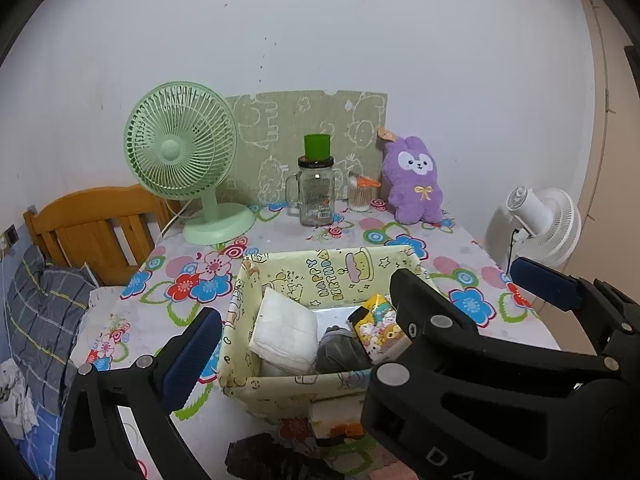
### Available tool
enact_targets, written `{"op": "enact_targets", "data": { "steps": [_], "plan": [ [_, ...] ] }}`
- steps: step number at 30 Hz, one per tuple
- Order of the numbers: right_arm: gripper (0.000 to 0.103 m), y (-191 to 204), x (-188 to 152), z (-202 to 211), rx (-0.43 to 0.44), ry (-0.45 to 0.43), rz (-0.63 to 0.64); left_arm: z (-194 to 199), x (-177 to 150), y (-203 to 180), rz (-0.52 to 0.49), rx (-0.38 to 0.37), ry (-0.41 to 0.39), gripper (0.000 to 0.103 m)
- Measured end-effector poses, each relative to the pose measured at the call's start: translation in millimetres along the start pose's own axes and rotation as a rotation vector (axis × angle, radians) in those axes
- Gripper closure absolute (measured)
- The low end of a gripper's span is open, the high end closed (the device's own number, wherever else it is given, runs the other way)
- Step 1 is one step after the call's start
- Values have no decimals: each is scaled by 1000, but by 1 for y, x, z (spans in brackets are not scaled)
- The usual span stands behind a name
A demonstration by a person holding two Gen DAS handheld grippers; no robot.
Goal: Organize soft objects
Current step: 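Move both open tools back toward the items in front of the box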
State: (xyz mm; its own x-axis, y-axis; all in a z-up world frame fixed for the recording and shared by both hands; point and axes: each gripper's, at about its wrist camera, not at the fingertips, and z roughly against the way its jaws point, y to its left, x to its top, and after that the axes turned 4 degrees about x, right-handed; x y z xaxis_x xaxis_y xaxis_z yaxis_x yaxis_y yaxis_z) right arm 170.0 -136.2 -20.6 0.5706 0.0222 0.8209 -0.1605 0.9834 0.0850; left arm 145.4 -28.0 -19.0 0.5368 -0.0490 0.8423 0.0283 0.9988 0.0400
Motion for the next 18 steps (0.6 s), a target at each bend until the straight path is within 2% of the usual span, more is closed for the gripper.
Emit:
{"op": "enact_targets", "data": {
  "steps": [18],
  "plan": [
    [7,-1,-14,54,-19,-58,-3,47,-11,-12,-22,-12,-59,0]
  ]
}}
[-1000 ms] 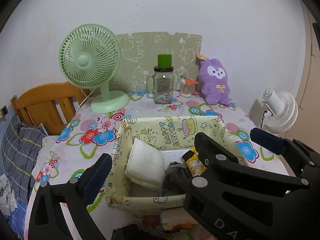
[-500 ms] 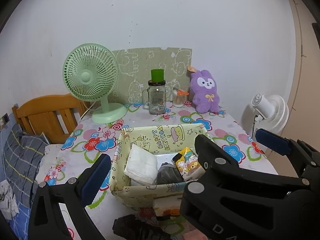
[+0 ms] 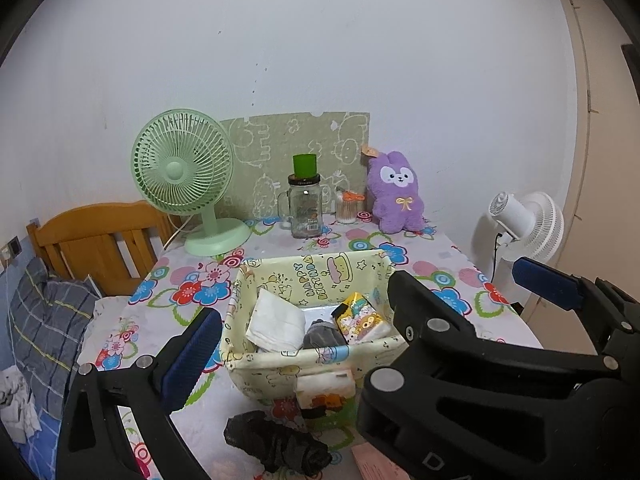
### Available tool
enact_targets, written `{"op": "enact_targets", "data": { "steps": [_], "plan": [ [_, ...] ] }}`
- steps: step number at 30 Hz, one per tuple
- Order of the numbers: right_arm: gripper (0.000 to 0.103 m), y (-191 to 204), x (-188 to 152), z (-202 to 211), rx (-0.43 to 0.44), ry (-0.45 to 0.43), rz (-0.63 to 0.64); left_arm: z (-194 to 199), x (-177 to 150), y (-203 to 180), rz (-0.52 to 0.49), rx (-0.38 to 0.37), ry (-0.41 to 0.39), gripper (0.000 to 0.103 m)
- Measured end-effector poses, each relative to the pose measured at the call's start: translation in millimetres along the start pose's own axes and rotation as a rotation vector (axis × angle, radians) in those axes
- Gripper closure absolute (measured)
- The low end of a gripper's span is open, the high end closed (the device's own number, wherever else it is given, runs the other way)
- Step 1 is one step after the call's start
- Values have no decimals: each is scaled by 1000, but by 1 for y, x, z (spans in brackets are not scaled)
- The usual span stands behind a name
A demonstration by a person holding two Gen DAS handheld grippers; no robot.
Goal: Organize soft objects
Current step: 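Move both open tools back toward the items in front of the box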
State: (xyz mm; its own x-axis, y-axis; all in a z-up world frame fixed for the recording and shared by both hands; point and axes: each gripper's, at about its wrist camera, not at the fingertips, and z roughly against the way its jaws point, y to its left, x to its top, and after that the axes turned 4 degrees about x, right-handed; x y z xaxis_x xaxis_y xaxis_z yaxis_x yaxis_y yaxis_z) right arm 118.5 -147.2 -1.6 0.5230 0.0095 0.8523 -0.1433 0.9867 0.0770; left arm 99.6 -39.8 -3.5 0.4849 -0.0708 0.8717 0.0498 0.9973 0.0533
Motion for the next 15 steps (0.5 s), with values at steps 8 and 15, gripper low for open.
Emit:
{"op": "enact_targets", "data": {
  "steps": [8,15],
  "plan": [
    [6,-2,-9,23,-3,-17,0,19,-7,-7,-8,-1,-17,0],
    [6,-2,-17,37,-10,-24,12,31,-16,-11,-6,-11,-21,0]
  ]
}}
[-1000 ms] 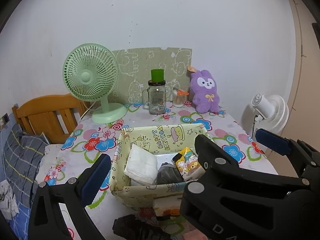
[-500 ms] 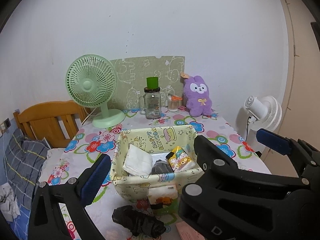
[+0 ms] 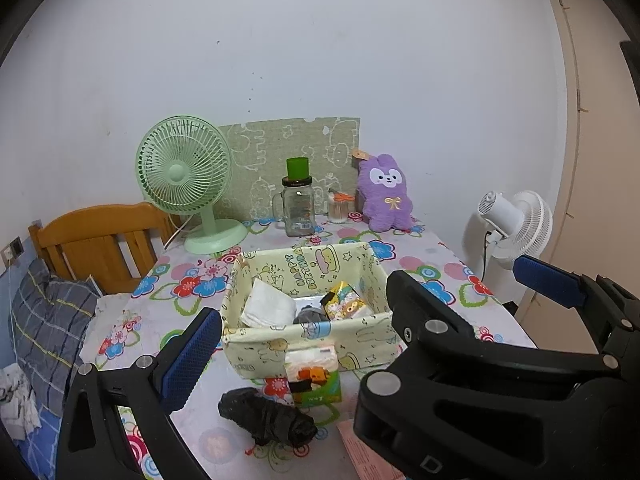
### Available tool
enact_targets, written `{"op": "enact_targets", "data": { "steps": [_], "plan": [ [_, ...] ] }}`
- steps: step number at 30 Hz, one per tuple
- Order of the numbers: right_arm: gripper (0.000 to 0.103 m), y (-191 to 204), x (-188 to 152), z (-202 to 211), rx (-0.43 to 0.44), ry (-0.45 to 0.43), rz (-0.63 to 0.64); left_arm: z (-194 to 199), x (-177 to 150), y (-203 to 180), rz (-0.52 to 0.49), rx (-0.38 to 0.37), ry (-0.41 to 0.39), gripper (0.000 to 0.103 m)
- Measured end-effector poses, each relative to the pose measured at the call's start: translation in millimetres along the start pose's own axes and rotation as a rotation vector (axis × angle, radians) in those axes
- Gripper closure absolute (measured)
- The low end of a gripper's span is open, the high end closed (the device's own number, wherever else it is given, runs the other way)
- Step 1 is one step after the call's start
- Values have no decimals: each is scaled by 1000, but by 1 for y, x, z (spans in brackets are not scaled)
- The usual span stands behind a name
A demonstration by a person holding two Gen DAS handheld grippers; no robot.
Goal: Organize soft objects
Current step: 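Move both open tools back toward the items in front of the box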
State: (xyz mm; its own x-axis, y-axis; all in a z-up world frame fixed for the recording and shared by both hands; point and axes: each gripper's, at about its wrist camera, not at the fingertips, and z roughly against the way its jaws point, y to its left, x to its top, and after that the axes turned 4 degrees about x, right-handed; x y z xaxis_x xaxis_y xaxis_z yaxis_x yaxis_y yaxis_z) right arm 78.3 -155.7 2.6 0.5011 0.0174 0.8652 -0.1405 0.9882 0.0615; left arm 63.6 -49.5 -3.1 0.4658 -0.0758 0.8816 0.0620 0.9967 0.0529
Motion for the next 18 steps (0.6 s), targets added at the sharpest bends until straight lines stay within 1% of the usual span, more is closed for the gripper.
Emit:
{"op": "enact_targets", "data": {
  "steps": [8,11,18],
  "plan": [
    [6,-3,-12,12,1,-5,13,9,-13,-6,-1,-23,3,0],
    [6,-5,-18,13,6,0,11,9,-18,-9,-4,-25,8,0],
    [6,-11,-33,14,5,7,30,4,-35,-17,20,-58,35,0]
  ]
}}
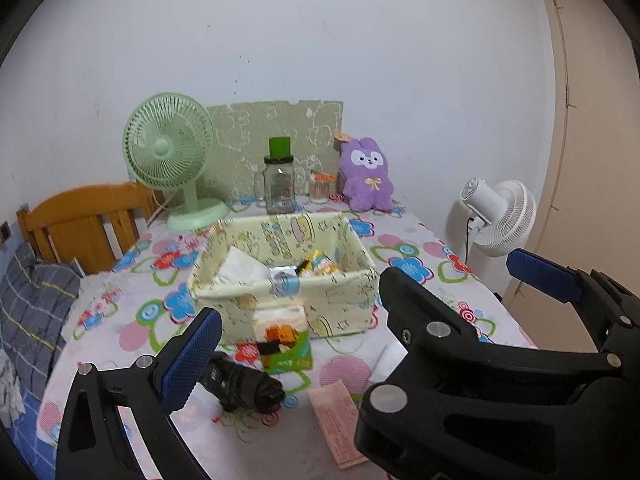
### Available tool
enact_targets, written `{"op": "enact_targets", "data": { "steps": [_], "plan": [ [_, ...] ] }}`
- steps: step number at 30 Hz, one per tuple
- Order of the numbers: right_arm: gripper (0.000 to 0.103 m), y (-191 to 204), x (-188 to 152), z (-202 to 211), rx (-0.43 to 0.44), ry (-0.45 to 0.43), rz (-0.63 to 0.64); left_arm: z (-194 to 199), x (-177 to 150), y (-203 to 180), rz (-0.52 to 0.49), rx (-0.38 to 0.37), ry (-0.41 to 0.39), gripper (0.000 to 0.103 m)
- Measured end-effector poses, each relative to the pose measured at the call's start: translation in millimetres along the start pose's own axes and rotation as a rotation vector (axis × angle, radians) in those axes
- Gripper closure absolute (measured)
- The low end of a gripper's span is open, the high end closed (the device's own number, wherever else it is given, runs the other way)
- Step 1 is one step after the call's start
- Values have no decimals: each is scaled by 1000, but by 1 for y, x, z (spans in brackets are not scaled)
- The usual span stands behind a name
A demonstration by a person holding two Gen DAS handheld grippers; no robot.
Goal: Organize soft objects
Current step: 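Move both open tools back toward the items in front of the box, then grasp the white crumpled plastic bag with the right tool while the left tool approaches the black umbrella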
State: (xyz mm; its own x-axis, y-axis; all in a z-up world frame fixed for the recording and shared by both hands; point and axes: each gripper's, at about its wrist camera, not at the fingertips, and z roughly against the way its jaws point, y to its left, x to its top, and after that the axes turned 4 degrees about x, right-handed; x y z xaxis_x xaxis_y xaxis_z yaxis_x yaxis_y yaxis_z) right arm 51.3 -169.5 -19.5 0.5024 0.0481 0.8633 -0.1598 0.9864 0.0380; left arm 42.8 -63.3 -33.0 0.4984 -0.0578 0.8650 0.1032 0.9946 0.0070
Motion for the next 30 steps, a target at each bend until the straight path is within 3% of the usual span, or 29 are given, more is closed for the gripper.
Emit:
{"op": "enact_targets", "data": {
  "steps": [13,17,30],
  "plan": [
    [6,-18,-28,-13,0,39,-13,-18,-21,-13,-18,-14,17,0],
    [6,-21,-35,-16,-39,52,-11,-25,-29,-17,-32,-29,40,0],
    [6,-38,-62,-50,-43,159,-67,-58,-56,-12,-17,-19,152,0]
  ]
}}
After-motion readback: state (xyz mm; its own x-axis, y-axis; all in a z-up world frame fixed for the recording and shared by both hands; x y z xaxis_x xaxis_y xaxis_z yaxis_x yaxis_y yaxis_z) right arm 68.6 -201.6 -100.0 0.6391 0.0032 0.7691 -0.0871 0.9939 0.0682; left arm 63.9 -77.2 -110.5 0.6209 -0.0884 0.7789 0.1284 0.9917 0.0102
